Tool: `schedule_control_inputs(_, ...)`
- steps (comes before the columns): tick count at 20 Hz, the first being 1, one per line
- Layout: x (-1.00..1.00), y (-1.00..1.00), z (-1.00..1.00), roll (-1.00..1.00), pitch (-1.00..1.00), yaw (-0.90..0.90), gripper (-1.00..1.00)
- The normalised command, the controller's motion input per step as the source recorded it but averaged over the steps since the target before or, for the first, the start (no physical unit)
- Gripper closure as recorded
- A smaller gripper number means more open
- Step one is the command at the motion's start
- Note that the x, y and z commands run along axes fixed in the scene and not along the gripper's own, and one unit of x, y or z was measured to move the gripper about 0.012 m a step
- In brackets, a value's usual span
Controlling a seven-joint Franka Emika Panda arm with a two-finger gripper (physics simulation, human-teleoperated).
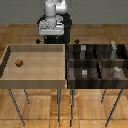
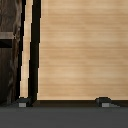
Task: Place the loaf of bread into the appropriate compartment.
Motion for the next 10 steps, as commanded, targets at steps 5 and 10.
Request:
schedule_control_inputs(5,0.00,0.00,0.00,0.00,0.00,0.00,-1.00)
schedule_control_inputs(10,0.00,0.00,0.00,0.00,0.00,0.00,-1.00)
